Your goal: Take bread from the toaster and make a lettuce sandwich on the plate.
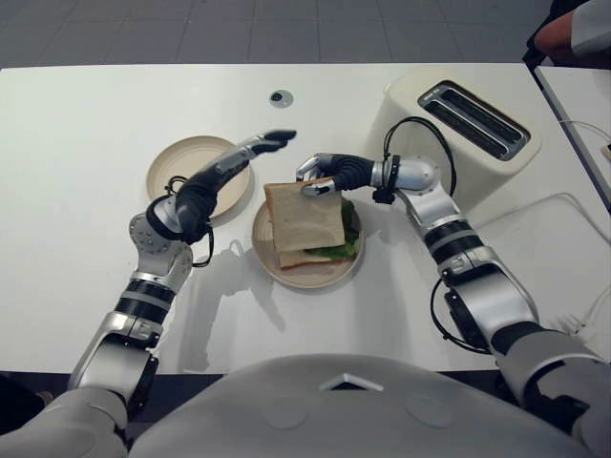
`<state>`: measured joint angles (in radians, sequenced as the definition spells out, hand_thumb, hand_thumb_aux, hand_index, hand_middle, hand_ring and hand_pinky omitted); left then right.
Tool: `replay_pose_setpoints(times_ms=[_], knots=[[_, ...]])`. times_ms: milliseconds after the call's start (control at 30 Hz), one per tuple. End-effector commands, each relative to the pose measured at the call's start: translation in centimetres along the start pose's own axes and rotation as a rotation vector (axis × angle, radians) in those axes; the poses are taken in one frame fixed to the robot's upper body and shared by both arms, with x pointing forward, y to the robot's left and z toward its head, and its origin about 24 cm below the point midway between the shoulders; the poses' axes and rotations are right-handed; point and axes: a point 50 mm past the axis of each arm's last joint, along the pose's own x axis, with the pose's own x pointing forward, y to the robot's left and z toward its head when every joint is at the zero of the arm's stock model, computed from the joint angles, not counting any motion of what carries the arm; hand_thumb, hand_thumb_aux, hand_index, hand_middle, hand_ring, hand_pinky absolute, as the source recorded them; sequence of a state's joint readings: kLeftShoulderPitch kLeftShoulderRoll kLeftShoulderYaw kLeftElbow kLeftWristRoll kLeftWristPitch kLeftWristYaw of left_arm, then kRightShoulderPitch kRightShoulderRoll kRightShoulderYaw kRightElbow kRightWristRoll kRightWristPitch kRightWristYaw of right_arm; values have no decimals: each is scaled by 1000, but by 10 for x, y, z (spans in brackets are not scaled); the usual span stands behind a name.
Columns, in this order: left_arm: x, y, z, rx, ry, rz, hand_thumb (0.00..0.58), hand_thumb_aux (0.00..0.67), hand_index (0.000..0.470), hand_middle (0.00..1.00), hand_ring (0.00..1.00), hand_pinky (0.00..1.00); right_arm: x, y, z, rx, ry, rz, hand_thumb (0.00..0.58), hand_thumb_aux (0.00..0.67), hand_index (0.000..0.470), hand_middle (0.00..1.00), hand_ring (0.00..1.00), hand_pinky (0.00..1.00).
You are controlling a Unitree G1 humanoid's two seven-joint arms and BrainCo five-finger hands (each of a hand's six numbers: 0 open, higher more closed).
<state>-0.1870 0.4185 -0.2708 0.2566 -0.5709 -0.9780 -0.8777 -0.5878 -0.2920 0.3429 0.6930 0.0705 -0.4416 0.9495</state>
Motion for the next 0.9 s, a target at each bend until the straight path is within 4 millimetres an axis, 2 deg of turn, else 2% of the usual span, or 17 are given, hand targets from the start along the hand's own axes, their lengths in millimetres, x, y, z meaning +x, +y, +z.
replay_pose_setpoints(times_ms=[33, 200, 467, 500, 533, 567, 633, 767, 900], knots=[[-4, -14, -5, -41, 53, -98, 0, 0, 0, 0, 0, 0, 4, 4, -15, -43, 123, 20, 580, 670, 470, 1000, 1000, 1000], [-19, -46, -18, -108, 208, -339, 0, 0, 0, 0, 0, 0, -3, 0, -25, -106, 234, 29, 580, 670, 470, 1000, 1000, 1000], [-41, -75, -53, -104, 506, -565, 0, 0, 0, 0, 0, 0, -5, -3, -24, -201, 257, -3, 580, 670, 470, 1000, 1000, 1000], [-43, -77, -58, -95, 535, -578, 0, 0, 0, 0, 0, 0, -5, -3, -23, -224, 257, -1, 545, 504, 354, 996, 996, 996], [-43, -80, -61, -92, 550, -592, 0, 0, 0, 0, 0, 0, -7, -3, -21, -273, 247, 7, 0, 0, 0, 788, 788, 788], [-44, -82, -62, -90, 556, -603, 0, 0, 0, 0, 0, 0, -7, -5, -16, -335, 229, -3, 0, 0, 0, 0, 0, 0], [-44, -84, -62, -86, 555, -614, 0, 0, 0, 0, 0, 0, -7, -10, -5, -434, 185, -41, 0, 0, 0, 0, 0, 0], [-42, -87, -61, -93, 530, -620, 0, 0, 0, 0, 0, 0, -3, -40, 44, -630, -26, -413, 0, 0, 0, 0, 0, 0], [-39, -83, -61, -69, 515, -587, 0, 0, 0, 0, 0, 0, -27, -62, 87, -744, -231, -778, 0, 0, 0, 0, 0, 0]])
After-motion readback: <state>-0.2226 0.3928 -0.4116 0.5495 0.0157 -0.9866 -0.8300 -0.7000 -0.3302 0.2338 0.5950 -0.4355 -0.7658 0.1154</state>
